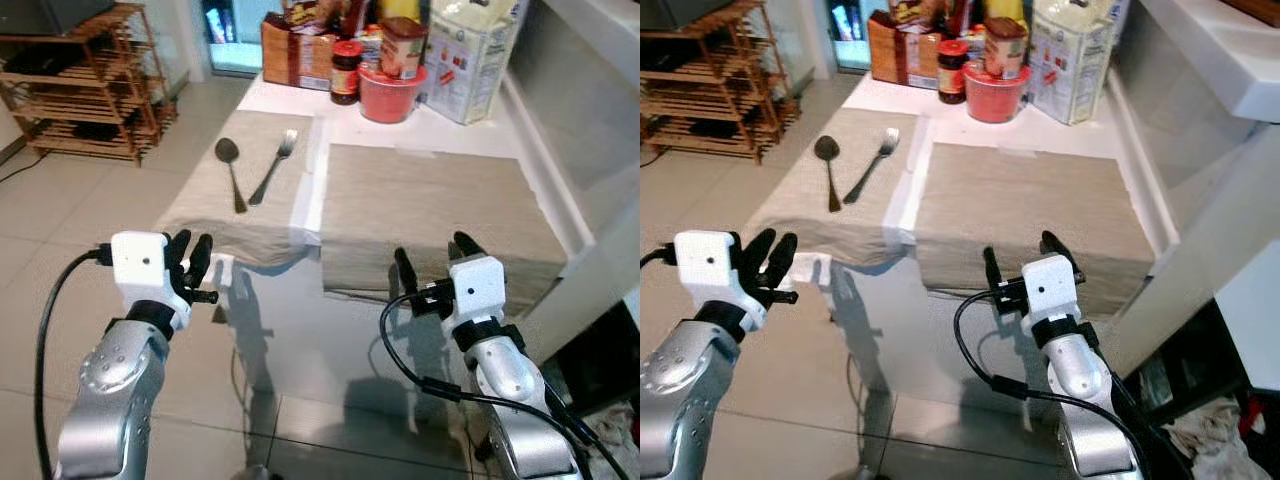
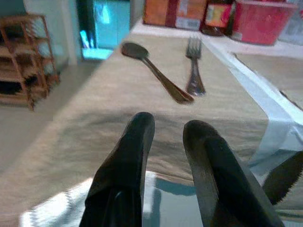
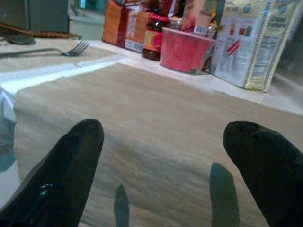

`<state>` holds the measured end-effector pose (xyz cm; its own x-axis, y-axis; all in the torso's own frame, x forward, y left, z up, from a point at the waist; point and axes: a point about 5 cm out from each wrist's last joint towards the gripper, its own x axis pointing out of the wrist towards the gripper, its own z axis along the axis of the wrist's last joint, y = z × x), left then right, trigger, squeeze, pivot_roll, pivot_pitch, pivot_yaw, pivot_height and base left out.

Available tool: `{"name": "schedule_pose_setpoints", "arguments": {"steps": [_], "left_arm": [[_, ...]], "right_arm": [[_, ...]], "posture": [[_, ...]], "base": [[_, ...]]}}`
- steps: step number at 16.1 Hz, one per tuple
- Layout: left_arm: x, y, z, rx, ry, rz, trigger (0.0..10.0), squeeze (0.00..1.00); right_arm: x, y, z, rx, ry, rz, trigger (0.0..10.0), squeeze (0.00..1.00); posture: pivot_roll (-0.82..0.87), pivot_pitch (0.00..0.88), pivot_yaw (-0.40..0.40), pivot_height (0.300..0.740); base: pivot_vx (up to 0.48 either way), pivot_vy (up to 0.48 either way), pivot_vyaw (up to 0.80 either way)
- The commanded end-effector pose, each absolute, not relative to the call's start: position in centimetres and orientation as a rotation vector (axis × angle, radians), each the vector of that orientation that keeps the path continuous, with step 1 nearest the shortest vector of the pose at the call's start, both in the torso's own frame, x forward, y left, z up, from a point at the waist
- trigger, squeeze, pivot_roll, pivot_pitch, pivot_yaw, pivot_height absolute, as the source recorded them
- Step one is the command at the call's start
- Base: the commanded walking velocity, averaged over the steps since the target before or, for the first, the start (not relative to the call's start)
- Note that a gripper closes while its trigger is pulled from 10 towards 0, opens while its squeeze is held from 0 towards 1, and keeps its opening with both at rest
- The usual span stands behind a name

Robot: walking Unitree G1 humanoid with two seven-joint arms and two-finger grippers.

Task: Setting the table

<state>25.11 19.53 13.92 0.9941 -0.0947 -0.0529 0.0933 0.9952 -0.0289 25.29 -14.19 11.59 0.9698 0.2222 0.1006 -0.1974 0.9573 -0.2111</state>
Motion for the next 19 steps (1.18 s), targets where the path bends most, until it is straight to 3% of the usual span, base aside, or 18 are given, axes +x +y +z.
{"name": "schedule_pose_setpoints", "arguments": {"steps": [1, 8, 13, 19], "left_arm": [[25.4, 19.0, 13.6, -0.038, 0.065, -0.118, 10.0, 0.0], [26.6, 16.4, 11.2, -0.102, 0.125, -0.15, 10.0, 0.0], [27.0, 16.5, 11.8, -0.046, 0.087, -0.137, 10.0, 0.0], [27.5, 15.4, 13.7, -0.003, -0.007, -0.183, 10.0, 0.0]], "right_arm": [[25.3, -14.4, 12.2, -0.186, -0.138, 0.204, 10.0, 0.0], [26.2, -15.6, 12.4, -0.115, -0.147, 0.09, 10.0, 0.0], [26.8, -15.0, 12.6, -0.13, -0.16, 0.126, 10.0, 0.0], [26.9, -15.0, 13.6, -0.188, -0.24, 0.108, 10.0, 0.0]], "posture": [[-0.01, 0.0, 0.024, 0.74], [-0.06, 0.0, 0.058, 0.74], [-0.04, 0.0, 0.031, 0.74], [-0.04, 0.0, 0.038, 0.74]], "base": [[0.0, 0.0, 0.0], [0.0, 0.0, 0.0], [0.0, 0.0, 0.0], [0.343, 0.323, 0.0]]}}
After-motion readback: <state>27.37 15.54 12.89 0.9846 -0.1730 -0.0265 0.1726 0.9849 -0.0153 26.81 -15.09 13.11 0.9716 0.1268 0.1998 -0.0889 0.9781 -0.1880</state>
